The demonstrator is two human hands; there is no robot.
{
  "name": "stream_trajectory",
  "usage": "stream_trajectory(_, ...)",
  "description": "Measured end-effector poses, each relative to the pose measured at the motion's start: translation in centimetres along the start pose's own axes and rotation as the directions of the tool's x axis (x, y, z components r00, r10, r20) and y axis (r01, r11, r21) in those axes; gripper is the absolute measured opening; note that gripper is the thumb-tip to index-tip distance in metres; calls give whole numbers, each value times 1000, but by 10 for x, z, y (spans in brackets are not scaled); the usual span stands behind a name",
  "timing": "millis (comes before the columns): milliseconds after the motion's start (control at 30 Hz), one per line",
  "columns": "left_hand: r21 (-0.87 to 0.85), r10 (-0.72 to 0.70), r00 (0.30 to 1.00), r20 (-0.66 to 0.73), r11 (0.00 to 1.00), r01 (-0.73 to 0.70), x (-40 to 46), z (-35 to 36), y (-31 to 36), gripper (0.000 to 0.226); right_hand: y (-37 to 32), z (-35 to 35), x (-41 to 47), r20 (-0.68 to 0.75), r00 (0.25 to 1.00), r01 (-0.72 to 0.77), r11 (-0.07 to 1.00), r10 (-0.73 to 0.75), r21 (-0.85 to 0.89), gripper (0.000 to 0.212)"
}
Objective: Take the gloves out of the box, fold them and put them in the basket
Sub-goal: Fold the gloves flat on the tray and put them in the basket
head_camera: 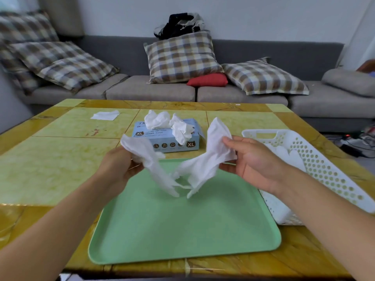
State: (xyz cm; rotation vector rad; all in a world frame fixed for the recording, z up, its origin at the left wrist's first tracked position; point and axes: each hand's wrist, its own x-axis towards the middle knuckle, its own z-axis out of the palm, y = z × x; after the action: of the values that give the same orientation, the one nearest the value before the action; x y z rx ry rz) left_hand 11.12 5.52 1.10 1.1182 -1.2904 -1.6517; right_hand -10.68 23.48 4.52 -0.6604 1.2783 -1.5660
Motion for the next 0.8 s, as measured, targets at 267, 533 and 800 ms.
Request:
stream_trajectory(267, 849, 350, 865, 359, 262, -458, 8, -24, 1, 28, -33, -7, -17, 131, 990, -59, 989, 41, 136, 29)
stream_trajectory(533, 715, 147, 801, 581, 378, -588, -18, -16, 5, 53, -18, -6, -14, 126, 982, -114, 978, 138, -177, 21)
stream_trajectory(800, 160, 166, 782, 601, 934, -321, -68, 61, 3, 9, -18, 0, -16, 162, 987, 55, 917, 11, -396, 23)
